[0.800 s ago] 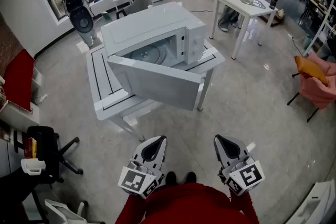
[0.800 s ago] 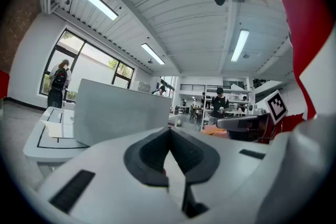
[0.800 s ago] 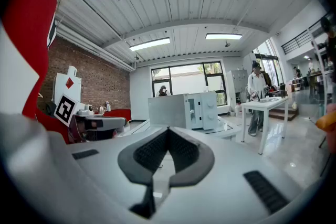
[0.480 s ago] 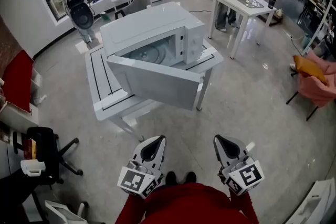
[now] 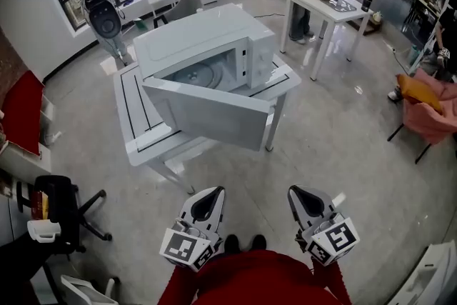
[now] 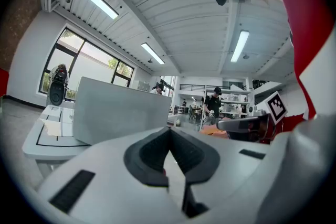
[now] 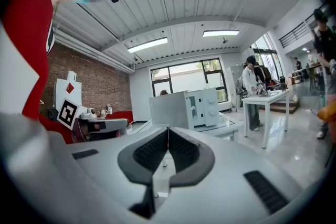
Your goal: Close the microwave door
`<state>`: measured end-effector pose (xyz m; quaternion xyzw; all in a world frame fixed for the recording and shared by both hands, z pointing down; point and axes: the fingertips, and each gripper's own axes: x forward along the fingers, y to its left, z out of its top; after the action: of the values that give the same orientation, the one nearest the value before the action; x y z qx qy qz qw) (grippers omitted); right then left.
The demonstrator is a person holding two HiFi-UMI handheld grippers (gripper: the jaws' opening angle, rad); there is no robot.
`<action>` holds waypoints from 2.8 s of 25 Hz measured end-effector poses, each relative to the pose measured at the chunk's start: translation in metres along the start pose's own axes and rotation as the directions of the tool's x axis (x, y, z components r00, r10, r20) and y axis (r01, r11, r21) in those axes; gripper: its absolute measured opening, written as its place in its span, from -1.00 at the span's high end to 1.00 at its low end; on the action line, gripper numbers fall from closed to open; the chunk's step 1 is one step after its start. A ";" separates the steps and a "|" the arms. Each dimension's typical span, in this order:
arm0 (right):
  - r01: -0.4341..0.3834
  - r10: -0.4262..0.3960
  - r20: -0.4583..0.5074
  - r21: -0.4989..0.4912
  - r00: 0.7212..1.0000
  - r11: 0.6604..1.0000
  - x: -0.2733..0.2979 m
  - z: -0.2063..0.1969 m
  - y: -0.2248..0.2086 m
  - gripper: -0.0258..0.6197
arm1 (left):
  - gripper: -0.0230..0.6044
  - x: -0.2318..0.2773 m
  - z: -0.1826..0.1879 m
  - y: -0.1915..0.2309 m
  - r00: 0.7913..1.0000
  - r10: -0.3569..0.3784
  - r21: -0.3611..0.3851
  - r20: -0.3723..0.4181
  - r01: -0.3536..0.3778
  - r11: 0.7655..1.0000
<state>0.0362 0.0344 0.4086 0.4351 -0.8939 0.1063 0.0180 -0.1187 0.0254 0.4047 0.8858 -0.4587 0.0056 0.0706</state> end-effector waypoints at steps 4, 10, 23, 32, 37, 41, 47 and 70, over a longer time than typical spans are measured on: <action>0.002 -0.002 -0.011 -0.005 1.000 1.000 0.001 -0.003 -0.001 0.87 | 0.89 0.002 -0.002 0.001 1.000 0.007 -0.009 -0.001 -0.007 1.000; 0.008 -0.008 -0.019 -0.011 1.000 1.000 -0.002 -0.006 -0.008 0.87 | 0.89 0.008 -0.007 -0.002 1.000 0.004 -0.019 -0.010 -0.004 1.000; -0.028 0.027 -0.025 -0.067 0.999 0.997 0.000 0.002 -0.017 0.87 | 0.89 0.024 0.000 -0.010 0.998 0.057 0.053 -0.025 -0.056 0.997; -0.075 0.073 -0.028 -0.078 0.997 0.994 0.003 0.016 -0.017 0.87 | 0.70 0.030 0.013 -0.011 0.988 0.156 0.072 -0.016 -0.155 0.985; -0.156 0.156 -0.002 -0.085 0.988 0.984 0.008 0.018 -0.013 0.87 | 0.64 0.032 0.016 -0.017 0.982 0.187 0.088 -0.012 -0.186 0.979; -0.141 0.145 0.034 -0.088 0.989 0.986 0.013 0.025 -0.016 0.86 | 0.64 0.029 0.017 -0.019 0.978 0.207 0.094 -0.015 -0.204 0.974; -0.127 0.128 0.005 -0.090 0.992 0.988 0.029 0.021 -0.025 0.29 | 0.64 0.032 0.020 -0.015 0.974 0.227 0.100 -0.013 -0.225 0.969; 0.111 -0.147 -0.054 -0.418 0.988 0.902 0.139 0.023 -0.050 0.19 | 0.52 0.107 0.018 0.049 0.982 0.182 0.144 -0.058 -0.172 0.975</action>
<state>-0.0099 -0.1082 0.4120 0.4749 -0.8637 -0.0683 0.1545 -0.0979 -0.0920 0.4009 0.8434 -0.5314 0.0749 0.0246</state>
